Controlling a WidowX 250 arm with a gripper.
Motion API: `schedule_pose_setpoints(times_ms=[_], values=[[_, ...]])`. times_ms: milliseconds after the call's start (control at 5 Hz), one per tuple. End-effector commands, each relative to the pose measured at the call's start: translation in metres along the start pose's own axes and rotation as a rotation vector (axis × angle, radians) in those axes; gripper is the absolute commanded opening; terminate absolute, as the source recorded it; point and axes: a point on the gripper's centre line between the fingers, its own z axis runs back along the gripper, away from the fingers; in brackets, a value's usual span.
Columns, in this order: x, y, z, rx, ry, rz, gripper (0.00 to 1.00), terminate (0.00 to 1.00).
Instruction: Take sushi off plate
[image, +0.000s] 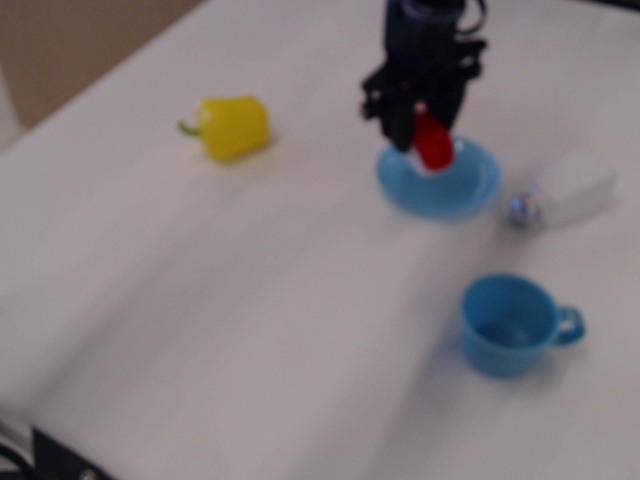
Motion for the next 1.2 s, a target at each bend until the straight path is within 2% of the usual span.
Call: schedule_pose_setpoints(times_ms=[0, 200, 600, 800, 1000], values=[[0.033, 0.083, 0.012, -0.003, -0.039, 0.074, 0.00, 0.00], [0.031, 0.119, -0.003, 0.063, -0.040, 0.057, 0.00, 0.00], [0.020, 0.167, -0.013, 0.046, 0.001, 0.021, 0.00, 0.00], [0.019, 0.176, -0.016, 0.057, 0.004, 0.011, 0.00, 0.00], [0.017, 0.180, -0.016, 0.034, 0.029, 0.003, 1.00, 0.00]])
